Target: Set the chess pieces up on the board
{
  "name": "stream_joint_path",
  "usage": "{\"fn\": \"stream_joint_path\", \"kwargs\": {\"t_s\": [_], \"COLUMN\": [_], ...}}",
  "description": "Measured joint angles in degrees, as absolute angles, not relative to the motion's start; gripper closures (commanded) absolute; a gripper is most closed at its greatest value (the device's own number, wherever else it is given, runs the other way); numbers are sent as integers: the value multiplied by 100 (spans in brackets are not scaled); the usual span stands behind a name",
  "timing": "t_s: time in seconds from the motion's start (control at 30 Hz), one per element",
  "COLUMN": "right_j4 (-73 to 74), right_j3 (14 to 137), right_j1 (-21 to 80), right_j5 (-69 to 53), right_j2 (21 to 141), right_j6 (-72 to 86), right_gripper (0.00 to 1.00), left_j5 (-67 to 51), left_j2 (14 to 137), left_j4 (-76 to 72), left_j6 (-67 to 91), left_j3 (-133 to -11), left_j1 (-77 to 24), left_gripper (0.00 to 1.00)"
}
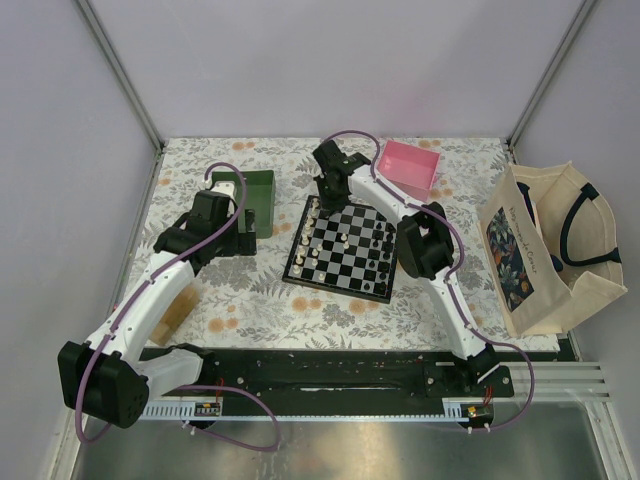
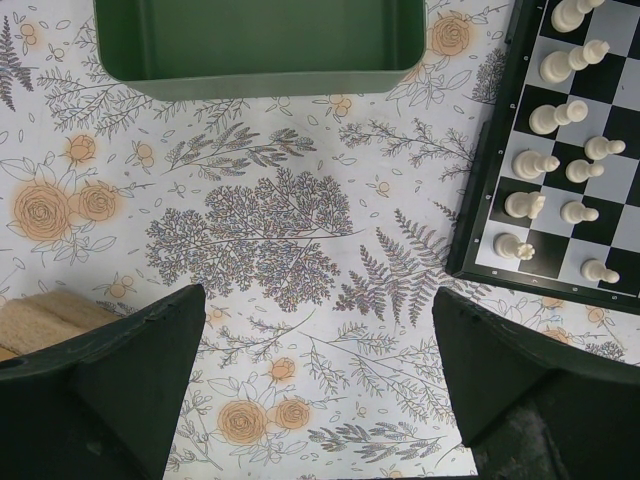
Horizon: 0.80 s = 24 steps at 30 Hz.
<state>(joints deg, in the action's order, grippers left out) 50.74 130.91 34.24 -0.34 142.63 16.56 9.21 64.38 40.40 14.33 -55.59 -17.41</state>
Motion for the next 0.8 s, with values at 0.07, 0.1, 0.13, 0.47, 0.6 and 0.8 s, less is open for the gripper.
{"fn": "stream_joint_path", "kwargs": {"t_s": [0.07, 0.1, 0.13, 0.47, 0.6, 0.8], "right_j4": [5074, 5074, 5074, 5087, 5087, 5094], "right_j3": [13091, 13093, 13096, 13198, 13200, 13200], "right_j1": [3424, 3424, 3424, 3426, 3426, 3426], "right_j5": [-58, -62, -71, -117, -117, -119], "right_j2": [14265, 14269, 14269, 14337, 14339, 14348], "right_j6": [1656, 1656, 1658, 1675, 1678, 1673], "right_gripper": [81, 80, 80, 77, 72, 64], "left_j5": [921, 921, 921, 921, 921, 919], "left_j2": [6438, 6438, 6438, 6438, 6438, 6438], "left_j4": [4040, 4040, 4040, 4040, 4040, 4040], "left_j6": [1433, 1433, 1433, 1431, 1431, 1404], "left_j3": [-5559, -5559, -5559, -5559, -5559, -5559], "left_j1": [-1737, -1737, -1737, -1728, -1728, -1728], "left_gripper": [1, 1, 1, 1, 1, 1]}}
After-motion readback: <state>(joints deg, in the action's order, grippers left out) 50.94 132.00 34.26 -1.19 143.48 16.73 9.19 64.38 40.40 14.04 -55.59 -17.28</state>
